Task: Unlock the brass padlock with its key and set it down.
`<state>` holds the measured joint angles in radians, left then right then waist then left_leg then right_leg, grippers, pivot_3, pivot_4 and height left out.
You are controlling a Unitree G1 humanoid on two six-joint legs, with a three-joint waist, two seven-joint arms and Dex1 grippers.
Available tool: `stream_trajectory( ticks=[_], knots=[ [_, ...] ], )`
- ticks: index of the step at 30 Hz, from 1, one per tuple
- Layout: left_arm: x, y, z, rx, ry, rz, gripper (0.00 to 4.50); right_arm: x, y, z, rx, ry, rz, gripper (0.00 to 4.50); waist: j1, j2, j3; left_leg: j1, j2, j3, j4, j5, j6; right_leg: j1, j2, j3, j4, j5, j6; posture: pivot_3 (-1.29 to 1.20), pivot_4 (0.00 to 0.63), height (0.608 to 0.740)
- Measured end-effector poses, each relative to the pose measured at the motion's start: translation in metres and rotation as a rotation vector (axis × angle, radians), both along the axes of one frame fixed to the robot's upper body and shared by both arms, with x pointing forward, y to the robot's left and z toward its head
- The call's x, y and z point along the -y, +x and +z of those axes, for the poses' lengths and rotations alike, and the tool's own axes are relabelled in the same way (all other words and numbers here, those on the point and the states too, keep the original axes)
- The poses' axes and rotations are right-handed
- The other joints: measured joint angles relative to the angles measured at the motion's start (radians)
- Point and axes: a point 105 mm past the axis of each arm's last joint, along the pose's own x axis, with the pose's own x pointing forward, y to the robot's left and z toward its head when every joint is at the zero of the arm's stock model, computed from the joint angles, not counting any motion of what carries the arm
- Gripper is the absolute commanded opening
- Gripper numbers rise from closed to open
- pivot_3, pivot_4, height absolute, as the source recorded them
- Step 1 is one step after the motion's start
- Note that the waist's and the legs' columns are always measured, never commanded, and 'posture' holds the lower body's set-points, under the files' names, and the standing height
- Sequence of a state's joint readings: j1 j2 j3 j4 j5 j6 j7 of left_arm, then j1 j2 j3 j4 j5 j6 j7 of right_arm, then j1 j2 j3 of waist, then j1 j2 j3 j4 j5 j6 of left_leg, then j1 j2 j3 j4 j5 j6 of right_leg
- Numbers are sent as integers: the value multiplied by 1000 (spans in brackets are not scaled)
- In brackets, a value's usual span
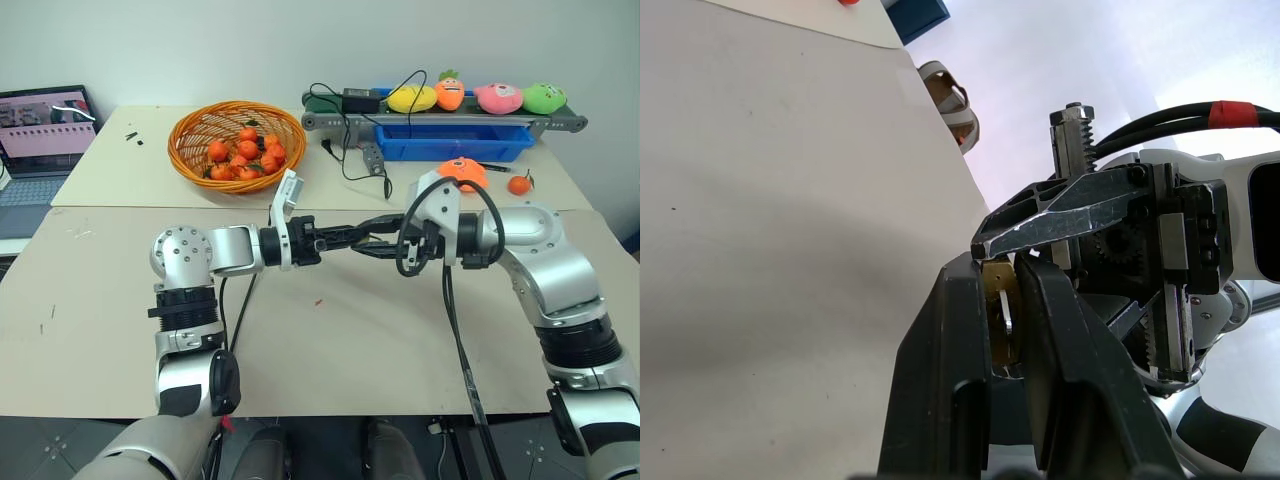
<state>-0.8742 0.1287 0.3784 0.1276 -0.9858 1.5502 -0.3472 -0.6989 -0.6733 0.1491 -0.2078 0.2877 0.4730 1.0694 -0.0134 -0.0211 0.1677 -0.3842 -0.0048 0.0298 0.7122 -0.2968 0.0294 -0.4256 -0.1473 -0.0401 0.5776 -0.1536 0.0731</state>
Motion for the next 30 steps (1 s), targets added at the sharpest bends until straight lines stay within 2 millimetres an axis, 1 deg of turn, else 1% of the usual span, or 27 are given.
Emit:
stream_trajectory(
  ticks=[5,7,9,10,11,12,13,15,17,20,21,24,28,29,30],
  knots=[
    [0,0,0,-4,-1,-1,10,0,0,0,0,-2,-1,917,0,0,0,0,0,0,0,0,0,0,0,0,0,0,0,0,150,740],
    [0,0,0,-3,0,-1,10,0,0,0,0,-2,-1,1956,0,0,0,0,0,0,0,0,0,0,0,0,0,0,0,0,150,740],
    [0,1,-2,-9,10,3,10,0,0,0,-1,2,2,2433,0,0,0,0,0,0,0,0,0,0,0,0,0,0,0,0,150,740],
    [-1,2,-3,-13,12,4,10,0,-1,1,-7,7,5,2939,0,0,0,0,0,0,0,0,0,0,0,0,0,0,0,0,150,740],
    [-1,2,-3,-15,14,5,10,0,-1,1,-12,8,4,3218,0,0,0,0,0,0,0,0,0,0,0,0,0,0,0,0,150,740],
    [-1,2,-4,-16,15,7,10,0,-1,1,-16,9,3,3651,0,0,0,0,0,0,0,0,0,0,0,0,0,0,0,0,150,740],
    [-2,2,-4,-16,16,8,10,0,-1,1,-18,11,4,3868,0,0,0,0,0,0,0,0,0,0,0,0,0,0,0,0,150,740],
    [-3,3,-4,-16,18,10,10,0,-1,1,-20,12,6,4485,0,0,0,0,0,0,0,0,0,0,0,0,0,0,0,0,150,740],
    [-5,4,-4,-17,24,18,10,3,-1,1,-25,1,-1,4485,0,0,0,0,0,0,0,0,0,0,0,0,0,0,0,0,150,740],
    [-10,6,-5,-19,32,32,10,13,-4,-3,-34,-45,-25,4485,3,0,0,0,0,0,0,0,0,0,0,0,0,0,0,0,150,740],
    [-11,6,-5,-18,34,36,10,17,-4,-6,-44,-53,-36,4485,3,0,0,0,0,0,0,0,0,0,0,0,0,0,0,0,150,740],
    [-12,7,-5,-22,35,39,10,33,-1,-24,-89,-66,-94,4485,4,0,0,0,0,1,0,0,0,0,0,0,0,0,0,0,150,740],
    [-11,7,-3,-20,33,38,10,59,9,-49,-122,-74,-201,3476,2,0,0,0,0,3,0,0,0,0,0,0,0,0,0,0,150,740],
    [-11,8,-3,-18,33,37,10,62,11,-52,-123,-73,-216,3022,2,0,0,0,0,3,0,0,0,0,0,0,0,0,0,0,150,740],
    [-11,8,-2,-17,33,37,10,63,13,-54,-118,-65,-224,2668,0,0,0,0,0,2,0,0,0,0,0,0,0,0,0,0,150,740]
  ],
)
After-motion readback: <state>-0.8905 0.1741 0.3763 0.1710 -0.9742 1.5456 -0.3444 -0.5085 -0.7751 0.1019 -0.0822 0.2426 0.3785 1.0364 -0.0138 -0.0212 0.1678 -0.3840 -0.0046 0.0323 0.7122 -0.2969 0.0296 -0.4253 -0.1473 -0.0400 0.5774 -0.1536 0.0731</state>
